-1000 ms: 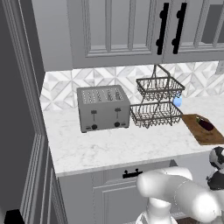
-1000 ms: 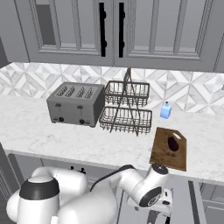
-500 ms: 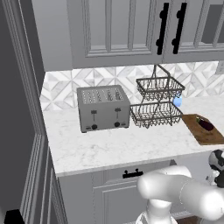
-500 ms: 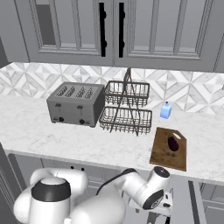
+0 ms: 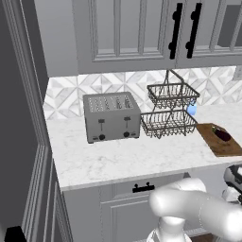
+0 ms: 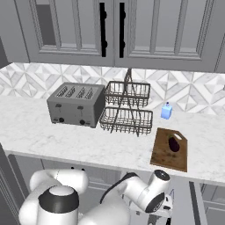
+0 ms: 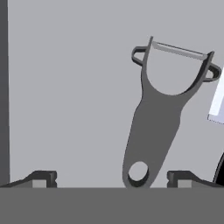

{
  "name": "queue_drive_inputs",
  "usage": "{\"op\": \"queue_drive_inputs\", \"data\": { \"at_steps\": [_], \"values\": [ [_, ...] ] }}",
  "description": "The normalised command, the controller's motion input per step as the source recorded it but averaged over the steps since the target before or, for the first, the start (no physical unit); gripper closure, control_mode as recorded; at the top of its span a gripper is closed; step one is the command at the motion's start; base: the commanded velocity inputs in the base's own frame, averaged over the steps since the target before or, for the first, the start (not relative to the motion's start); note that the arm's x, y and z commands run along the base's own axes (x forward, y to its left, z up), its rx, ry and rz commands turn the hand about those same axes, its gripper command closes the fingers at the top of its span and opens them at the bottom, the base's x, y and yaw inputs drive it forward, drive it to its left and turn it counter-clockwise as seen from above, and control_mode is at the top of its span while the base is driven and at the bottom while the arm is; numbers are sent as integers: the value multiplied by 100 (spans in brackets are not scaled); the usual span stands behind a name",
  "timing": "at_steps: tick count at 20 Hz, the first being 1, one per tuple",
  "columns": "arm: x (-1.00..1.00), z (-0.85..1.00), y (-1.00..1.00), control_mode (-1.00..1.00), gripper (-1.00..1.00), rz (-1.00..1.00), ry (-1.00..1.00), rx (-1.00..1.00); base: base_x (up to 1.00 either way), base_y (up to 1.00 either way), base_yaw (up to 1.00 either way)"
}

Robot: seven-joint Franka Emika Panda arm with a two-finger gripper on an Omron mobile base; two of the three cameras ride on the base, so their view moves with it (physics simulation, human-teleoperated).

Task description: Place the appropriate cutting tool for cutting the eggplant skin on the cutting board.

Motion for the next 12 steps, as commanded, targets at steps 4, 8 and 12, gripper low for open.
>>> {"op": "queue_drive_inputs", "data": {
  "at_steps": [4, 8, 12],
  "values": [
    [5, -32, -1, -100, -100, 0, 0, 0, 0, 0, 0],
    [2, -29, -10, -100, -100, 0, 0, 0, 0, 0, 0],
    [0, -28, 0, -100, -100, -1, 0, 0, 0, 0, 0]
  ]
}}
